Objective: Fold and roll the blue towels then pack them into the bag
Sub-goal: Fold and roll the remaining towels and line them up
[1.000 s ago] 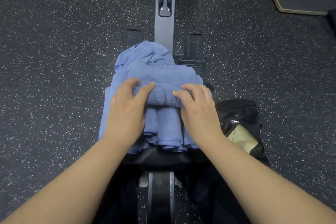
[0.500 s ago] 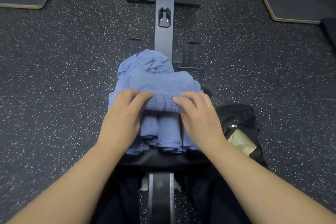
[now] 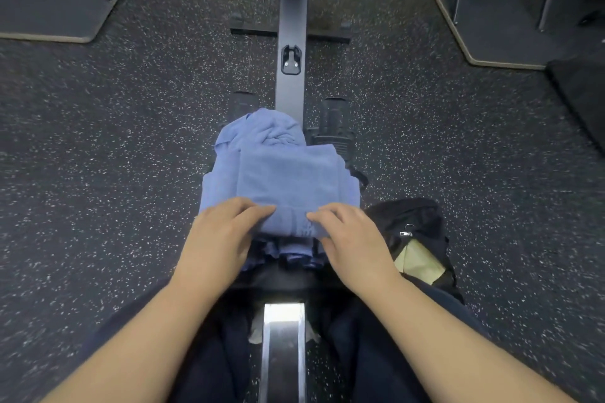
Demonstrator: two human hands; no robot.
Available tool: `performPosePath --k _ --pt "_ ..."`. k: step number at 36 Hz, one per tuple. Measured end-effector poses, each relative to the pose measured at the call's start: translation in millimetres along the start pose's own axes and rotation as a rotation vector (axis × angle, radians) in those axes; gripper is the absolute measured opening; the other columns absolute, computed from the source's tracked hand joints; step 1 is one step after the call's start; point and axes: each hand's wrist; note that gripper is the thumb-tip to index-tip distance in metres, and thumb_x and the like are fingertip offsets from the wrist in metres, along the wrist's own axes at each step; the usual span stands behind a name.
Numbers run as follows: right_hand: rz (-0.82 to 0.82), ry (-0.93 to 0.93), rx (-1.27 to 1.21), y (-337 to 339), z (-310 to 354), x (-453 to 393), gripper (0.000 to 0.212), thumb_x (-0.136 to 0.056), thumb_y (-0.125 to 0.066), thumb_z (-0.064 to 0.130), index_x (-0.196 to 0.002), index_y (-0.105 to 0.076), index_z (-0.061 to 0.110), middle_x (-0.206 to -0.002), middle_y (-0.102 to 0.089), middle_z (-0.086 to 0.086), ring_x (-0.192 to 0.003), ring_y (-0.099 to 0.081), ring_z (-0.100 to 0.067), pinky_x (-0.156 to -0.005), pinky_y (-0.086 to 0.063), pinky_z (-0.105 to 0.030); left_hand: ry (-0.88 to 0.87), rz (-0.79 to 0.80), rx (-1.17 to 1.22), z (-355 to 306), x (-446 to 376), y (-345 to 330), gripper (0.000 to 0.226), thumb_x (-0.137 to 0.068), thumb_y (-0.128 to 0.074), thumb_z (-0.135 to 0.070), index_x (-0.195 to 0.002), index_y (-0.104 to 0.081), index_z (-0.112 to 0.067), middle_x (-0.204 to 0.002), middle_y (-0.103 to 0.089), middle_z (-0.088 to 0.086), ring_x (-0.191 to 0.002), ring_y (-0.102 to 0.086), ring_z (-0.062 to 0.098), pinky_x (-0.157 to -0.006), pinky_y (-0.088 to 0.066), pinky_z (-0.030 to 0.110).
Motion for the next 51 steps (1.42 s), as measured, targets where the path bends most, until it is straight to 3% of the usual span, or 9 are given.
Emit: performPosePath --k 7,14,19,23,28,36,43,47,51 --pt "0.07 -0.023 0.075 1 2 4 0.048 -0.056 -0.076 -0.004 -0.098 -0.064 0.017 -0.085 -0.062 -0.004 -0.07 -0.06 -0.031 -0.061 -0.05 -0.034 0.028 0.048 -0.035 0 6 -1 0.049 -0.061 -0.058 -0.006 -0.106 -0.072 -0.021 -0.092 -0.067 -0.004 -0.077 -0.065 0.023 -0.067 -0.054 0.033" --pt "0.089 0.024 0.113 3 1 5 0.049 -0.05 -0.083 -0.002 -0.092 -0.066 0.017 -0.078 -0.062 0.0 -0.071 -0.063 -0.027 -0.061 -0.049 -0.032 0.013 0.143 -0.042 10 10 -1 0.045 -0.066 -0.059 -0.011 -0.107 -0.07 -0.025 -0.092 -0.069 -0.008 -0.079 -0.068 0.02 -0.069 -0.052 0.035" --pt "0.063 0.03 0.096 2 -5 3 0.047 -0.054 -0.086 0.009 -0.096 -0.067 0.019 -0.081 -0.064 0.004 -0.079 -0.062 -0.025 -0.064 -0.051 -0.034 0.037 0.152 -0.057 14 13 -6 0.036 -0.085 -0.041 -0.033 -0.117 -0.057 -0.036 -0.105 -0.068 -0.013 -0.096 -0.067 0.018 -0.082 -0.05 0.049" --pt "-0.028 0.001 0.083 -3 -7 1 0.03 -0.069 -0.07 0.021 -0.098 -0.065 0.022 -0.087 -0.065 0.007 -0.088 -0.053 -0.018 -0.068 -0.049 -0.034 0.092 0.094 -0.14 3 15 -13 0.04 -0.085 -0.049 -0.023 -0.123 -0.046 -0.037 -0.118 -0.066 -0.012 -0.115 -0.061 0.02 -0.092 -0.043 0.057" --pt "-0.027 -0.067 0.079 -11 -8 1 0.034 -0.07 -0.077 0.008 -0.1 -0.064 0.018 -0.102 -0.06 -0.001 -0.097 -0.041 -0.019 -0.076 -0.048 -0.04 0.053 0.064 -0.186 -6 12 -15 0.031 -0.082 -0.047 -0.024 -0.111 -0.047 -0.034 -0.127 -0.06 -0.004 -0.125 -0.05 0.024 -0.095 -0.039 0.055" --pt "-0.084 -0.096 0.152 -13 -6 -4 0.026 -0.079 -0.045 0.017 -0.095 -0.065 0.02 -0.098 -0.055 -0.002 -0.091 -0.04 -0.02 -0.078 -0.037 -0.034 -0.074 0.064 -0.156 -13 9 -10 0.047 -0.076 -0.044 -0.022 -0.121 -0.051 -0.037 -0.122 -0.051 0.006 -0.112 -0.046 0.025 -0.092 -0.03 0.042" --pt "-0.084 -0.118 0.155 -16 -8 -10 0.031 -0.081 -0.038 0.017 -0.097 -0.066 0.02 -0.094 -0.054 -0.002 -0.091 -0.04 -0.02 -0.081 -0.027 -0.034 -0.088 0.133 -0.21 -16 6 -9 0.059 -0.071 -0.052 -0.022 -0.129 -0.054 -0.034 -0.121 -0.054 0.002 -0.112 -0.047 0.023 -0.09 -0.028 0.042" --pt "-0.119 -0.145 0.164 -17 -8 -12 0.031 -0.087 -0.042 0.025 -0.103 -0.067 0.02 -0.096 -0.058 -0.003 -0.094 -0.041 -0.02 -0.086 -0.028 -0.035 -0.046 0.167 -0.259 -15 9 -16 0.082 -0.062 -0.078 -0.02 -0.137 -0.046 -0.031 -0.132 -0.051 0.005 -0.125 -0.041 0.026 -0.096 -0.033 0.052" --pt "-0.183 -0.114 0.167 -12 -2 -14 0.027 -0.085 -0.047 0.023 -0.102 -0.067 0.018 -0.099 -0.061 -0.002 -0.096 -0.044 -0.019 -0.087 -0.031 -0.034 -0.023 0.214 -0.329 -17 8 -20 0.096 -0.058 -0.085 -0.029 -0.142 -0.038 -0.028 -0.144 -0.047 0.008 -0.135 -0.033 0.031 -0.098 -0.036 0.063"
Point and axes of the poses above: each hand's wrist, its own x-axis away from the middle knuckle, its own y-axis out of the back of the hand, z = x × y
